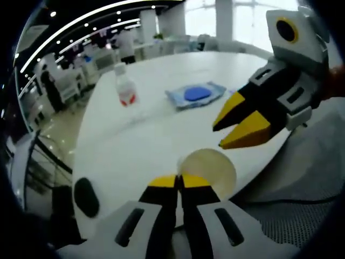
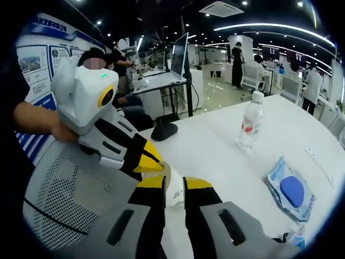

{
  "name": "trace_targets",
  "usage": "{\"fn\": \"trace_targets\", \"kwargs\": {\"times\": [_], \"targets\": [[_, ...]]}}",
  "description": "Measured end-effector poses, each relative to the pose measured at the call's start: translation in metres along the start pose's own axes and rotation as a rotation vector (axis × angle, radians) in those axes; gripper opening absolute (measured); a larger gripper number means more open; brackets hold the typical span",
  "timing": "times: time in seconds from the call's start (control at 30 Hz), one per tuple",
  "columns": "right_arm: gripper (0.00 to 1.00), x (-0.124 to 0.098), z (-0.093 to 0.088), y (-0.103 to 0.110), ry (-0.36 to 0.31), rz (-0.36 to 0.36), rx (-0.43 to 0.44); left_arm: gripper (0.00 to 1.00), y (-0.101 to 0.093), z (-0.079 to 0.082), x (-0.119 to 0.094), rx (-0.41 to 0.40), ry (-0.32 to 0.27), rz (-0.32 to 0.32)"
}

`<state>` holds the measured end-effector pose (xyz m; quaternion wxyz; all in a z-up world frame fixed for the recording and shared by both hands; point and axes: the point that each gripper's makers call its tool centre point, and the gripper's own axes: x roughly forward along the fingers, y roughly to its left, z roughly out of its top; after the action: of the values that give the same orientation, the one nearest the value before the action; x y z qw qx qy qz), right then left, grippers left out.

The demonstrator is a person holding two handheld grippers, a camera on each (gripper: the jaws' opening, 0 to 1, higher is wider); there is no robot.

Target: Arrange the tabletop items into an orderly group along one side of the table until the central work area is clear of visible clutter.

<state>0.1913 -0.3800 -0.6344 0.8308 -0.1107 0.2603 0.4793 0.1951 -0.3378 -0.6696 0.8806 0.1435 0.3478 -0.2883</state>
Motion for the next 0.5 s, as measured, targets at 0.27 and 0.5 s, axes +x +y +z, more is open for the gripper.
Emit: {"fn": "trace_targets", "kwargs": {"times": [0.27, 0.5], "targets": [[0.12, 0.01, -0.004, 0.003, 0.019, -0.011, -0.05, 0.0, -0.004, 0.0, 0.0, -0.004, -0.002, -0.019], [0.1, 0.015, -0.008, -0.002, 0.037, -0.033, -0.078, 0.0, -0.009, 0.006, -0.001, 0.004, -0.037, -0.049]]}}
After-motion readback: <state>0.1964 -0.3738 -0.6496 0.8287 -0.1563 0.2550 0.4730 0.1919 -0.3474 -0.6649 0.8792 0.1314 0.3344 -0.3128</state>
